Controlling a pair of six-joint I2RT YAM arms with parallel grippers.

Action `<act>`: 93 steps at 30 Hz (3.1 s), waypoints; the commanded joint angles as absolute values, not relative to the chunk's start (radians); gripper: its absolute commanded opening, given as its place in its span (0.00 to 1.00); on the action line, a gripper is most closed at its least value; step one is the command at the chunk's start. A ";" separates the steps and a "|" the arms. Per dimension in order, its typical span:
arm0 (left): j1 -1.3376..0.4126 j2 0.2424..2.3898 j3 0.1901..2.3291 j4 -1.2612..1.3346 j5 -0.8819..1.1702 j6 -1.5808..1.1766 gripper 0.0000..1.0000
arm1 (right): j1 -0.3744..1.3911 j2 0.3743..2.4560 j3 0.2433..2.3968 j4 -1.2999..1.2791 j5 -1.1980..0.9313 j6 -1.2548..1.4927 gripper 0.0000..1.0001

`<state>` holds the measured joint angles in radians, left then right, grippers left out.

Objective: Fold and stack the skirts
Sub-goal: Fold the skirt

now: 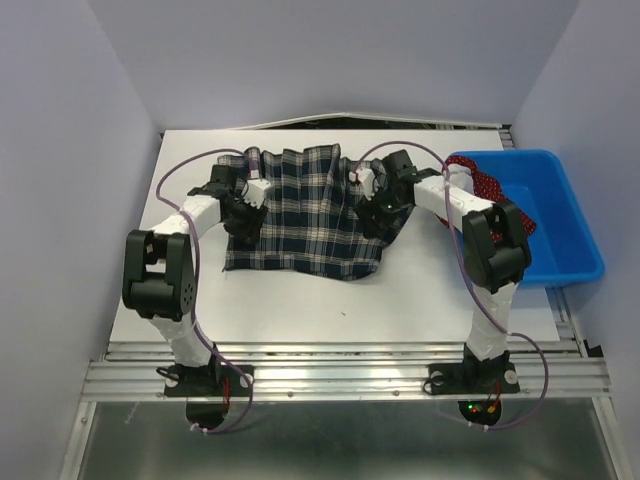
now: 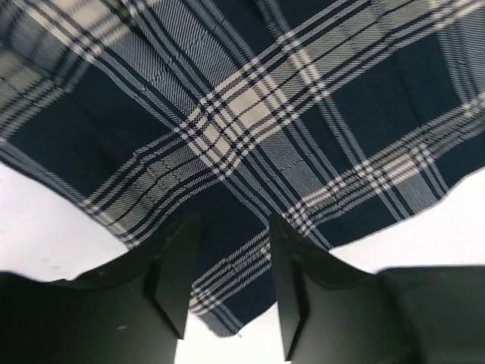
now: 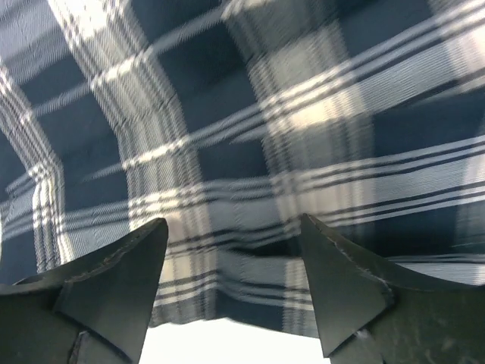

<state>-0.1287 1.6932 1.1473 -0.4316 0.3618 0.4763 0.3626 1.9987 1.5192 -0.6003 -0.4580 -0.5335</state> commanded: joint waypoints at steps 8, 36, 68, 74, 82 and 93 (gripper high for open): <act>-0.034 1.976 1.423 -0.437 0.193 0.382 0.47 | 0.736 1.832 1.190 -0.734 -0.507 -0.546 0.74; -0.114 1.717 1.362 -0.459 0.712 0.552 0.70 | 0.345 2.201 1.985 -0.946 -0.893 -0.945 0.89; -0.092 2.083 1.582 -0.440 0.374 0.511 0.45 | 0.336 2.118 1.876 -0.850 -0.457 -0.373 1.00; -0.118 2.206 1.742 -0.488 0.379 0.518 0.43 | 0.360 1.915 1.573 -0.841 -0.499 -0.439 0.76; -0.144 2.076 1.735 -0.471 0.449 0.489 0.57 | 0.495 1.893 1.329 -0.726 -0.419 -0.419 0.70; -0.095 1.878 1.551 -0.523 0.370 0.498 0.63 | 0.679 1.936 1.175 -0.840 -0.394 -0.446 0.63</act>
<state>-0.1291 1.9182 1.5993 -0.4644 0.3813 0.4786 0.5694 1.8782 1.2575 -0.7216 -0.3878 -0.4313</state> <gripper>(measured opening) 0.647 0.630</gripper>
